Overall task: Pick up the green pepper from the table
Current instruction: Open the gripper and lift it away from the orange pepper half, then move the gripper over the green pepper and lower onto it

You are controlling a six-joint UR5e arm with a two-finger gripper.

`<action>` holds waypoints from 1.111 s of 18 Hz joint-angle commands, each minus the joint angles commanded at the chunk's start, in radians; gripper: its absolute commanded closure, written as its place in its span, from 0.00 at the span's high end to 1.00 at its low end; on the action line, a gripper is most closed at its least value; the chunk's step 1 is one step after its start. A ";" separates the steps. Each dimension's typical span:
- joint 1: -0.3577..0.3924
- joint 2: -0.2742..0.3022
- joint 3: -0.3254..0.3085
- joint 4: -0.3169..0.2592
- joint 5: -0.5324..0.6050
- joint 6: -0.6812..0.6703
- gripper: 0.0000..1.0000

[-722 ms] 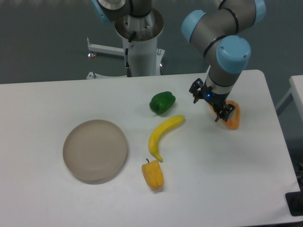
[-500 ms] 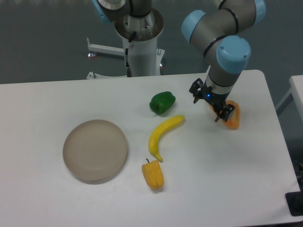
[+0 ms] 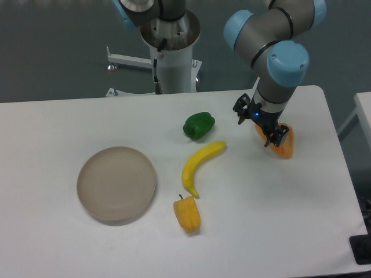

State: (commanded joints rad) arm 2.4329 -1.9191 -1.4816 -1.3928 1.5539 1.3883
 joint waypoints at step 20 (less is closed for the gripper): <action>-0.101 0.080 -0.313 0.053 -0.028 -0.060 1.00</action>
State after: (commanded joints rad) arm 2.3317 -1.8392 -1.7946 -1.3394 1.5263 1.3285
